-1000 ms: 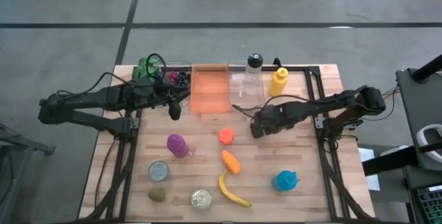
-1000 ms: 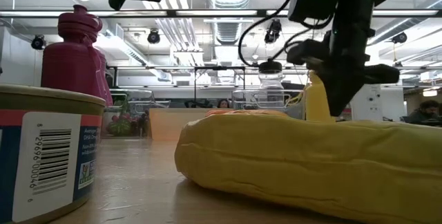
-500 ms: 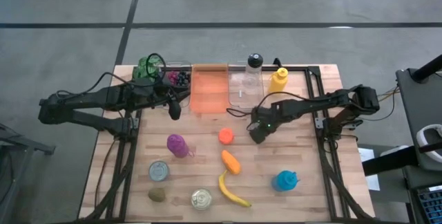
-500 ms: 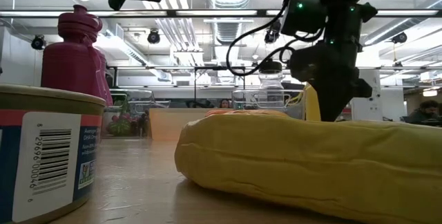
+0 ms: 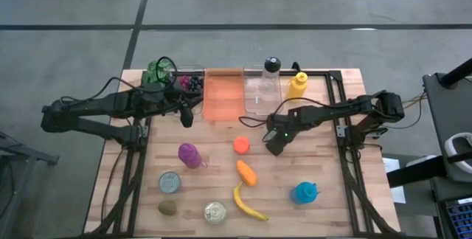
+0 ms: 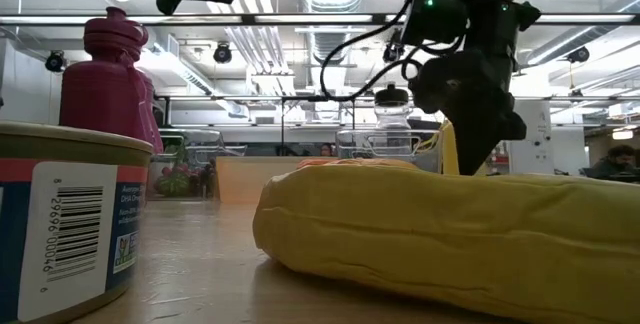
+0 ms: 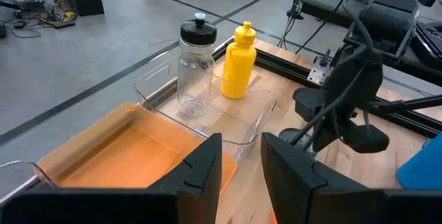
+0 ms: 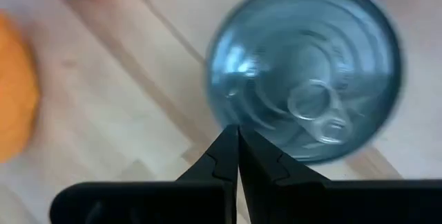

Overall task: Pick & Place Food Item
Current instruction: Put the yellow and blue tuna can into the orange bin

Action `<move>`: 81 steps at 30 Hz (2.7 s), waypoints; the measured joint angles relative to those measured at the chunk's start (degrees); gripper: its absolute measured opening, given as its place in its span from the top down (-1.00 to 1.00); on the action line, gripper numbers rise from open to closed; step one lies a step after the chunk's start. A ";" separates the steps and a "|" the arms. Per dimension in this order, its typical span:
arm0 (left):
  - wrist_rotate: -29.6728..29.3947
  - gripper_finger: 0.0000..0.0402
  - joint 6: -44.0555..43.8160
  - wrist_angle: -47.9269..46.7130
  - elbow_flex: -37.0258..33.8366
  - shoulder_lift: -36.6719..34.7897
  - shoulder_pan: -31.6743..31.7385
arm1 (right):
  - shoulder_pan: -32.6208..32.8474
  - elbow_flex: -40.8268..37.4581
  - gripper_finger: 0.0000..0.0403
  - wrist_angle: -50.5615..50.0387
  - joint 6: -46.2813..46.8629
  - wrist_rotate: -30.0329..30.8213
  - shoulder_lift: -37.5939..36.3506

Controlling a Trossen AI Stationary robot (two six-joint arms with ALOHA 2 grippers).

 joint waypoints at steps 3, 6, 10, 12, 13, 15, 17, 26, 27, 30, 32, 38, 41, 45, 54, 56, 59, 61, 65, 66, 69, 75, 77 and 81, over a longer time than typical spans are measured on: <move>0.00 0.47 -0.04 0.00 0.00 -0.02 0.00 | 0.15 0.00 0.96 0.69 -0.64 -1.14 0.97; -0.02 0.47 -0.18 0.00 0.00 0.00 -0.01 | 0.53 0.11 0.96 1.53 -1.11 -2.03 1.86; -0.02 0.47 -0.17 0.00 0.00 0.00 -0.02 | 1.13 -0.09 0.96 2.52 -1.42 -2.78 2.61; -0.02 0.47 -0.17 0.00 0.00 0.00 -0.02 | 1.43 0.18 0.96 3.05 -1.42 -2.48 2.79; -0.02 0.47 -0.17 0.00 0.00 -0.02 -0.02 | 1.50 0.23 0.96 3.19 -1.41 -2.43 2.79; -0.02 0.47 -0.17 0.00 0.00 -0.01 -0.02 | 1.82 0.48 0.96 3.22 -1.38 -2.43 3.32; -0.02 0.47 -0.20 0.00 0.00 0.00 -0.03 | 1.99 0.52 0.96 3.44 -1.38 -2.60 3.92; -0.02 0.47 -0.43 0.00 0.00 0.00 -0.04 | 2.48 0.74 0.96 5.12 -0.95 0.66 4.98; -0.02 0.47 -0.45 0.00 0.00 -0.02 -0.04 | 2.54 0.74 0.96 5.32 -0.79 1.98 5.02; -0.02 0.47 -0.46 0.00 0.00 -0.01 -0.04 | 2.81 0.72 0.96 5.14 -0.64 5.28 5.05; -0.02 0.47 -0.47 0.00 0.00 -0.02 -0.04 | 3.01 0.68 0.96 5.09 -0.66 7.28 5.10; -0.02 0.47 -0.46 0.00 0.00 0.00 -0.04 | 3.74 0.63 0.96 4.97 -0.93 8.87 5.74; -0.02 0.47 -0.46 0.00 0.00 0.00 -0.04 | 4.39 0.78 0.96 5.26 -1.08 9.56 7.11; -0.02 0.47 -0.48 -0.02 0.00 -0.01 -0.04 | 5.39 0.81 0.96 5.57 -0.83 12.04 8.46; -0.02 0.47 -0.61 -0.02 0.00 -0.02 -0.04 | 7.26 0.44 0.96 5.13 -0.38 17.97 9.02; -0.02 0.47 -0.61 -0.02 0.00 -0.02 -0.02 | 7.48 0.48 0.96 5.19 -0.50 18.12 9.44; -0.02 0.47 -0.61 -0.04 0.00 -0.02 0.00 | 7.41 0.57 0.96 5.17 -0.35 17.80 9.92; -0.02 0.47 -0.61 -0.04 0.00 -0.02 0.00 | 7.49 0.60 0.96 5.30 -0.28 18.18 10.21; -0.02 0.47 -0.59 -0.04 0.00 -0.02 0.00 | 7.48 0.59 0.96 5.38 -0.18 18.03 10.20; -0.02 0.47 -0.59 -0.04 0.00 -0.02 -0.02 | 7.51 0.59 0.96 5.38 -0.17 18.03 10.17; -0.02 0.47 -0.59 -0.04 0.00 -0.02 -0.02 | 7.61 0.56 0.96 5.38 -0.17 18.06 9.92; -0.02 0.47 -0.57 -0.02 0.00 -0.02 -0.02 | 7.58 0.41 0.96 4.75 -0.17 18.20 8.66; -0.02 0.47 -0.54 -0.04 0.00 -0.02 -0.02 | 7.58 0.37 0.96 4.29 -0.16 18.20 8.36; 0.00 0.47 -0.45 -0.04 0.00 -0.02 -0.03 | 7.58 0.33 0.96 3.68 0.07 17.22 7.21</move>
